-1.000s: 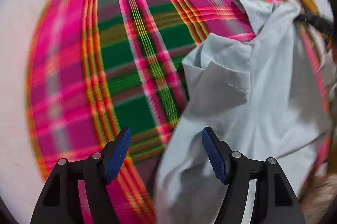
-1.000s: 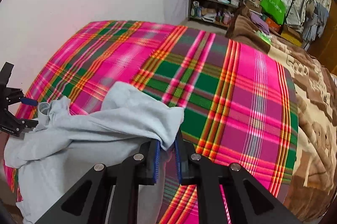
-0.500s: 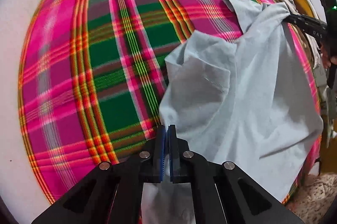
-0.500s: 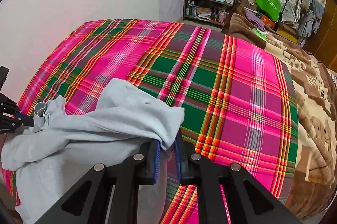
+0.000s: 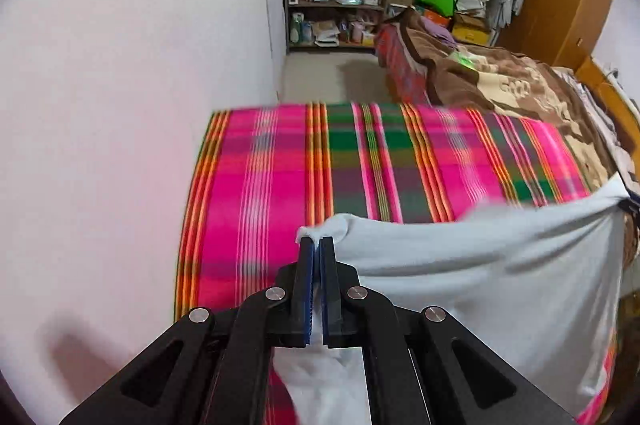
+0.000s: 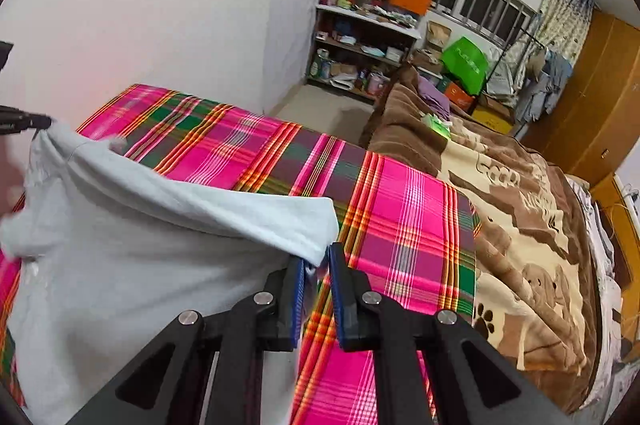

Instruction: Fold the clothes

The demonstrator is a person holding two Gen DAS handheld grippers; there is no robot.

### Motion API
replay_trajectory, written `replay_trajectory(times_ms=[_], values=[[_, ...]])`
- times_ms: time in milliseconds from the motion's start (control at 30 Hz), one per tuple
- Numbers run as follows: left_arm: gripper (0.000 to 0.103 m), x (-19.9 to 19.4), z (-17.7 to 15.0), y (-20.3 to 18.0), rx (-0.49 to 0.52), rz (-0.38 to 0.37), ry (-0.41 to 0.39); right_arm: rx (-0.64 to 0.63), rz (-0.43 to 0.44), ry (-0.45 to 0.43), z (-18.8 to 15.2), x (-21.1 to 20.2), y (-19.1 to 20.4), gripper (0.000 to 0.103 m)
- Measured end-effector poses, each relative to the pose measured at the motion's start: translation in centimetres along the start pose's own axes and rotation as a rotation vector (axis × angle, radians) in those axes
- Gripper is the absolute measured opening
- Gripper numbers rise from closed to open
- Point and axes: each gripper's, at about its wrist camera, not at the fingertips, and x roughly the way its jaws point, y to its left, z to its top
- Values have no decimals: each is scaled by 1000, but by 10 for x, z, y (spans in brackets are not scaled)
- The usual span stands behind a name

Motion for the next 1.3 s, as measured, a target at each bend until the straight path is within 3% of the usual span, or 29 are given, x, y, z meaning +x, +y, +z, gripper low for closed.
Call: replay_trajectory(times_ms=[100, 200, 300, 400, 467, 633, 733, 933, 1033, 1133, 1167, 1233, 1300], values=[[3, 39, 18, -5, 12, 69, 16, -44, -57, 66, 12, 33, 13, 17], [3, 79, 40, 11, -58, 123, 93, 2, 30, 122, 14, 51, 16, 17], [5, 101, 41, 20, -102, 155, 187, 109, 114, 95, 4, 42, 1, 17], [7, 104, 29, 17, -100, 111, 213, 140, 63, 123, -11, 32, -18, 18], [8, 94, 18, 21, -120, 113, 223, 132, 7, 137, -26, 23, -28, 18], [18, 54, -28, 22, -199, 34, 200, 276, 22, 178, -92, 4, -63, 18], [34, 34, -60, 7, -198, 4, 186, 359, 93, 217, -138, -4, -69, 18], [35, 7, -127, -46, -191, -71, 235, 427, 241, 285, -206, -20, -49, 18], [35, 1, -154, -77, -186, -107, 272, 504, 386, 298, -224, -26, -36, 19], [35, -7, -172, -103, -187, -139, 276, 500, 521, 241, -226, -37, -17, 19], [35, -9, -176, -110, -193, -145, 280, 483, 541, 238, -225, -39, -10, 18], [36, -12, -183, -124, -195, -156, 293, 421, 492, 231, -223, -44, 3, 7], [36, -16, -187, -138, -183, -162, 300, 399, 474, 207, -223, -52, 5, 7]])
